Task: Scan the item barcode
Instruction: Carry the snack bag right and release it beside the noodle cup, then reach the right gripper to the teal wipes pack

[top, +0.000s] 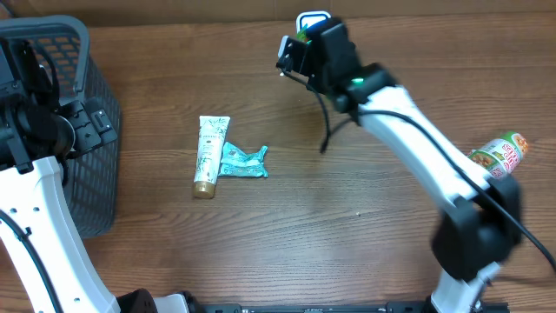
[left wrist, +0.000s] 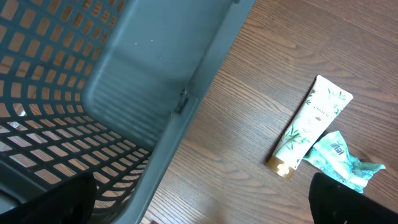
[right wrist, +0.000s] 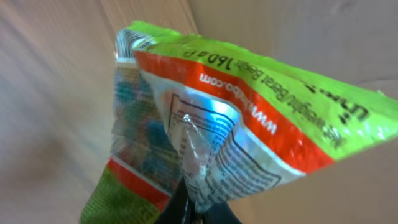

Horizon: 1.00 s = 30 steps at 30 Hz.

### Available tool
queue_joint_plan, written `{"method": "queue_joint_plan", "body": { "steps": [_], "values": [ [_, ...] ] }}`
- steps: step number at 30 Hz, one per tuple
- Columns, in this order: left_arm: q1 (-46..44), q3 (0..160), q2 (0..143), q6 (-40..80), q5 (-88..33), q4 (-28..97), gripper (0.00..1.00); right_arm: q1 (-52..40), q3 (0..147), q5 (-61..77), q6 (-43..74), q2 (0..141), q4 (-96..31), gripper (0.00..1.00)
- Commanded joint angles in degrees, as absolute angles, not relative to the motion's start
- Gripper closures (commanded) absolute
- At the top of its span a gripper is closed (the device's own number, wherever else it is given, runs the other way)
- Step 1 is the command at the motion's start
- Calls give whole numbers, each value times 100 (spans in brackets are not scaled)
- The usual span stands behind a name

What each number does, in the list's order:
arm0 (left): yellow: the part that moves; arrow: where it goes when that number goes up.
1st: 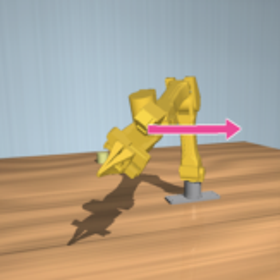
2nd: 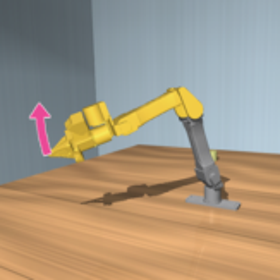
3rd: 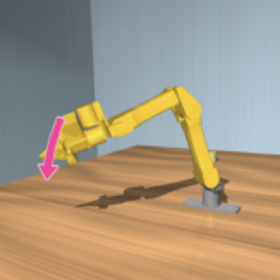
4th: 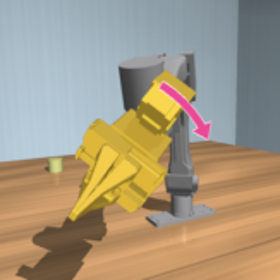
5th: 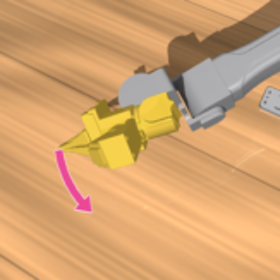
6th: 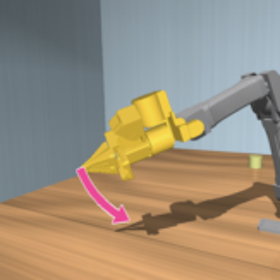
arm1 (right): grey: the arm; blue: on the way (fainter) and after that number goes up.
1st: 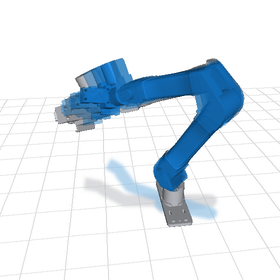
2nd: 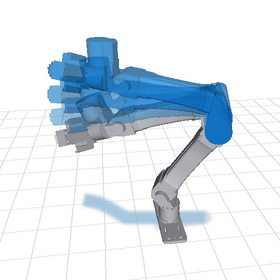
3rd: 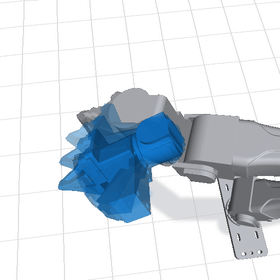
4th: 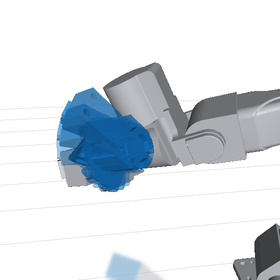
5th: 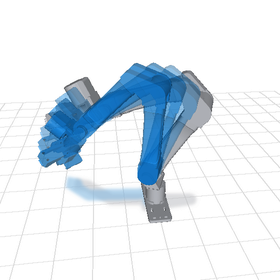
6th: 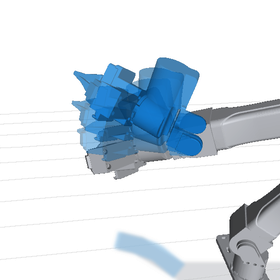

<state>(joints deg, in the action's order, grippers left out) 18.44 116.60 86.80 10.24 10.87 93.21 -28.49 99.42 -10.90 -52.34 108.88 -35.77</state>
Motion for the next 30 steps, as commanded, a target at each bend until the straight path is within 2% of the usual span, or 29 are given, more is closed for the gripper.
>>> {"method": "queue_joint_plan", "body": {
  "steps": [1, 4, 5, 6, 8, 17, 20, 26, 30],
  "values": [
    [1872, 11662, 8689, 919, 1063, 9312, 0, -2342, 10051, 2633, -3570, 10162, -4132, 96],
    [1872, 11662, 8689, 917, 1063, 9314, 0, -1883, 10051, 4486, -2491, 10103, -4403, 96],
    [1872, 11662, 8689, 917, 1063, 9314, 0, -1710, 10049, 4834, -1841, 10103, -4442, 96],
    [1872, 11662, 8689, 917, 1063, 9312, 0, -1391, 10049, 5052, -711, 10106, -4589, 96],
    [1872, 11662, 8689, 917, 1063, 9312, 0, -1041, 10049, 5072, 180, 10103, -4779, 96],
    [1872, 11662, 8689, 917, 1063, 9312, 0, 471, 10049, 5721, 366, 10103, -5374, 96],
    [1872, 11662, 8689, 919, 1063, 9312, 0, 985, 10049, 5227, 460, 10106, -5596, 96],
    [1872, 11662, 8689, 917, 1063, 9312, 0, 1450, 9900, 2206, 2143, 10165, -5686, 96],
    [1872, 11662, 8689, 919, 1063, 9314, 0, 1472, 9636, 969, 2569, 10302, -5378, 96]
  ]
}}
